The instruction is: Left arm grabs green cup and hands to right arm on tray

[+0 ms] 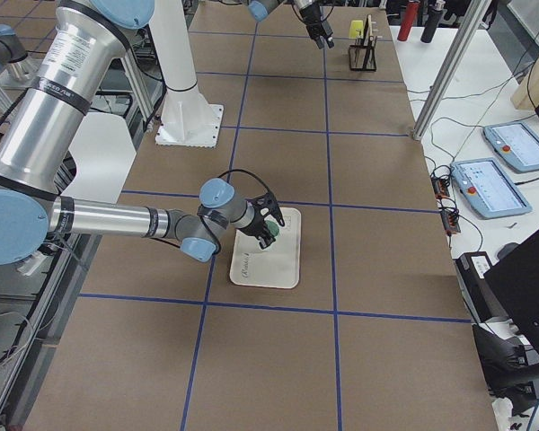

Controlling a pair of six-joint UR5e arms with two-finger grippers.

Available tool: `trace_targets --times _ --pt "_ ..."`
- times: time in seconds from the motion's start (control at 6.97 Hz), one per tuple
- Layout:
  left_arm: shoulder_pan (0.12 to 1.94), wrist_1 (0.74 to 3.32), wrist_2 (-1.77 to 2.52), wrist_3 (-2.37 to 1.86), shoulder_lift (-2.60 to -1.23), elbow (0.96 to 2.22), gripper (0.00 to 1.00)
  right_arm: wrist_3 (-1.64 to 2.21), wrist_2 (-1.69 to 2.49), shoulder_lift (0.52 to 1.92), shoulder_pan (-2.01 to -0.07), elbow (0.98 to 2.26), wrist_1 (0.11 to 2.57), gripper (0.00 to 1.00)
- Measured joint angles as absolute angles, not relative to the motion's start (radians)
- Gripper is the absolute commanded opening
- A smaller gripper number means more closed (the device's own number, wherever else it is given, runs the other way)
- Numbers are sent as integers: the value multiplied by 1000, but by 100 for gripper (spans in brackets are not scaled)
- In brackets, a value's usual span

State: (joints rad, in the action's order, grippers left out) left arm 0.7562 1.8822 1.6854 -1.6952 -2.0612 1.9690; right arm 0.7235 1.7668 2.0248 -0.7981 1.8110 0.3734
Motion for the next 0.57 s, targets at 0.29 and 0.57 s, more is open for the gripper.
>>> trace_targets --times 0.29,0.57 --pt "756 1882 1685 -1695 -2059 1967 99 721 1764 2016 -790 1810 368 64" --pt "756 1883 1686 -1695 -2053 1964 99 717 1763 2010 -782 1809 367 98"
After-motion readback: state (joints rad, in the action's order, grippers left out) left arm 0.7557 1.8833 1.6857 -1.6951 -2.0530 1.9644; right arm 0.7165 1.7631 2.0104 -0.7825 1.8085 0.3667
